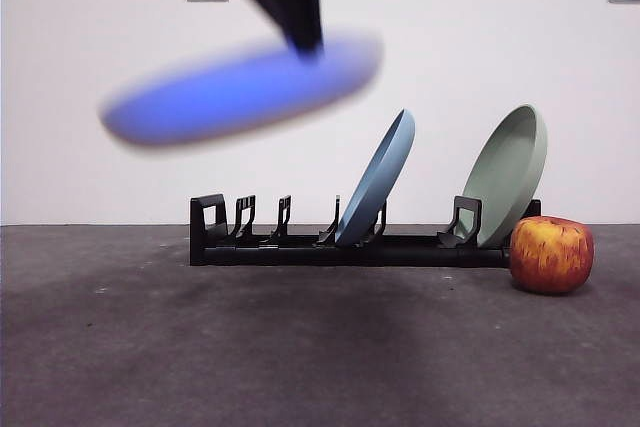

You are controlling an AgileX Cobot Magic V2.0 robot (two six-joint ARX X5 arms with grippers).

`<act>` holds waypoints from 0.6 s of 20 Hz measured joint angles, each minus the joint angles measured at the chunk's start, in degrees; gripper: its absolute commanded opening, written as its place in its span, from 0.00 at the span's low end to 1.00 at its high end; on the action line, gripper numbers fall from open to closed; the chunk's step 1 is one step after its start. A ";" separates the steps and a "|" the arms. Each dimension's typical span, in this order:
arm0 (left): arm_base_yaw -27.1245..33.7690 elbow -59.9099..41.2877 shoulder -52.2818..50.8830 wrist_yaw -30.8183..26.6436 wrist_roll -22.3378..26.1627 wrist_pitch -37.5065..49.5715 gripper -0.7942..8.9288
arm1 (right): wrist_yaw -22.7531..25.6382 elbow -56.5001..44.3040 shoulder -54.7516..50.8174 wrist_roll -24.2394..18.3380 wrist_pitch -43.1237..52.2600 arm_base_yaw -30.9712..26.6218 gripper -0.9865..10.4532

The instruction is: Take the yellow plate from the plate rack,put the plate on the table,take the apple from the table,put the apple in the plate

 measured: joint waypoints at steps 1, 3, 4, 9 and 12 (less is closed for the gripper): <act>0.00 -3.06 1.09 0.00 0.00 3.89 0.07 | 0.00 0.00 -0.02 0.00 0.00 0.00 0.33; 0.07 -6.67 4.48 0.02 0.59 9.79 0.07 | 0.00 0.00 -0.07 0.00 0.00 0.00 0.33; 0.09 -6.88 6.27 0.00 1.46 11.10 0.07 | 0.00 0.00 -0.09 0.00 0.00 0.00 0.33; 1.20 -6.86 18.32 0.00 6.25 16.17 0.07 | 0.00 0.00 -0.13 0.00 0.00 0.00 0.33; 1.53 -6.86 21.38 -0.20 7.21 16.09 0.13 | -0.02 0.00 -0.13 0.00 -0.02 0.00 0.33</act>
